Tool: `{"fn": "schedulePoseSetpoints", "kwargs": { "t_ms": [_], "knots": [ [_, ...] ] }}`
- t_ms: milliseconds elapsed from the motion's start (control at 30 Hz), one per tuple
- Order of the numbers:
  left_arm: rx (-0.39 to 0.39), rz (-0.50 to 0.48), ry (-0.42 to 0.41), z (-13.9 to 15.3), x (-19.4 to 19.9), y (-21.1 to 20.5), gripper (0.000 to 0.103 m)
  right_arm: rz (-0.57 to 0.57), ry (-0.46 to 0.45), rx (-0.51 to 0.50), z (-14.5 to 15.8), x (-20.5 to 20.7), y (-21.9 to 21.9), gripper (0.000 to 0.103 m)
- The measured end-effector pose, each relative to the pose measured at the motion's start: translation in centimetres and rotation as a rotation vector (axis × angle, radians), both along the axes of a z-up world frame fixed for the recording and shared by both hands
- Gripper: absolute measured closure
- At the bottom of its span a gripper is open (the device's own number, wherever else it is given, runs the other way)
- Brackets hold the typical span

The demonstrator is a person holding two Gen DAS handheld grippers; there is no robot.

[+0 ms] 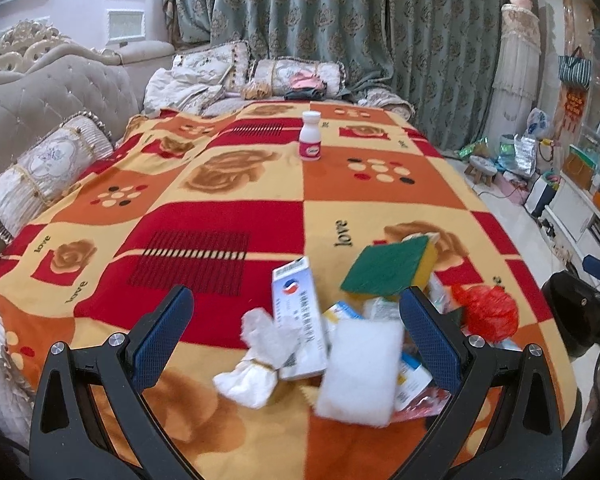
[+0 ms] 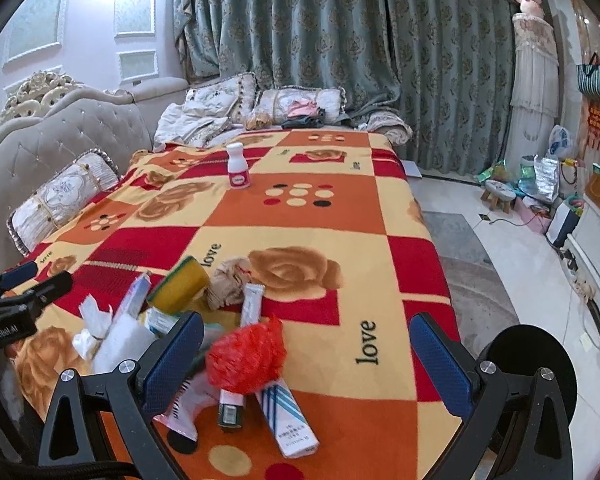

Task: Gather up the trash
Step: 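Lower the right gripper onto the red plastic bag and close it, then grasp the white foam block with the left gripper while the right lifts the red bag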

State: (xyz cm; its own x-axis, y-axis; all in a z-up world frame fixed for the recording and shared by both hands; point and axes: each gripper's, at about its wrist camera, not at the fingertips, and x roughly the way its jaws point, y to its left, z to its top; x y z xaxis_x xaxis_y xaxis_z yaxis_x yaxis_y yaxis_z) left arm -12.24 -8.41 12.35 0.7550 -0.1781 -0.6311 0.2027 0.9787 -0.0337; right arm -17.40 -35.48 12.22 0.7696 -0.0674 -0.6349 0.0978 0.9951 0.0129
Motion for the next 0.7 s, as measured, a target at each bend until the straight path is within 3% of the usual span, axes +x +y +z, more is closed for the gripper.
{"fn": "schedulePoseSetpoints", "kwargs": {
  "t_ms": [267, 433, 700],
  "knots": [
    [-0.03, -0.074, 0.106, -1.6, -0.8, 1.0, 0.001, 0.055, 0.076, 0.019, -2.3, 0.0, -0.4, 0.004],
    [-0.002, -0.14, 0.143, -2.9, -1.1, -0.7, 0.001, 0.121, 0.137, 0.123, -4.3, 1.2, -0.3, 0.015],
    [-0.002, -0.194, 0.217, -5.3, 0.5, -2.6, 0.004, 0.188, 0.174, 0.216, -6.0, 4.0, 0.9, 0.023]
  ]
}}
